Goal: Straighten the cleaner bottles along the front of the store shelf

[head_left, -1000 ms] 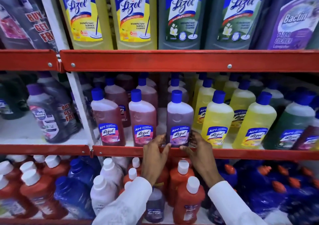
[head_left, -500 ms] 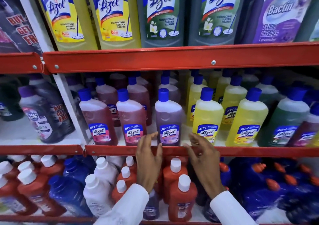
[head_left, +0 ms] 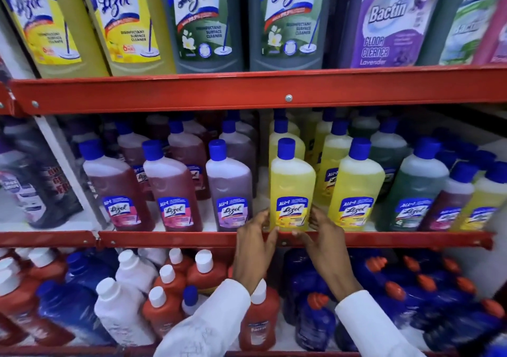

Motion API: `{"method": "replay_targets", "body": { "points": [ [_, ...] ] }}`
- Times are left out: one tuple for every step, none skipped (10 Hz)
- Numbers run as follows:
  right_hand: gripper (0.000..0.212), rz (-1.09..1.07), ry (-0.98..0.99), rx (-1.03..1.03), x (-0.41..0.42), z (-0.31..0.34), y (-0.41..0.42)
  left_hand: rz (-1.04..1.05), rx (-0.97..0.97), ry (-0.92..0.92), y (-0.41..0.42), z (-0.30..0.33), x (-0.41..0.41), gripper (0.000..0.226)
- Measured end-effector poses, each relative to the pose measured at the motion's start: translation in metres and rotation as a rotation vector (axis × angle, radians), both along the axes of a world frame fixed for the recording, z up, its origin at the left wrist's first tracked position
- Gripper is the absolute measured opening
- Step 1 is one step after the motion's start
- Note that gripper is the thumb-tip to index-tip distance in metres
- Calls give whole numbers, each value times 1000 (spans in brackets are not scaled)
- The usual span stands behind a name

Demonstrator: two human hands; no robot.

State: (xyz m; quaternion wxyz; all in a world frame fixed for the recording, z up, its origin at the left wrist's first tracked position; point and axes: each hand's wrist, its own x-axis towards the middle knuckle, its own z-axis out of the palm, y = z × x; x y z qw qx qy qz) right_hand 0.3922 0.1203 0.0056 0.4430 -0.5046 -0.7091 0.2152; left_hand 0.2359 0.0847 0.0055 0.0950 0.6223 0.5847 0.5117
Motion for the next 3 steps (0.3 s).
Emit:
{"method": "replay_targets", "body": {
  "points": [
    [58, 10, 9, 9, 3, -4, 3, 35, 7, -20, 2, -1, 3, 32],
    [61, 26, 11, -2, 3, -5, 5, 60, -13, -12, 0, 1, 5, 29],
    [63, -22, 137, 39, 10, -1, -3, 67, 50, 59, -3, 10, 7, 37]
  ]
}}
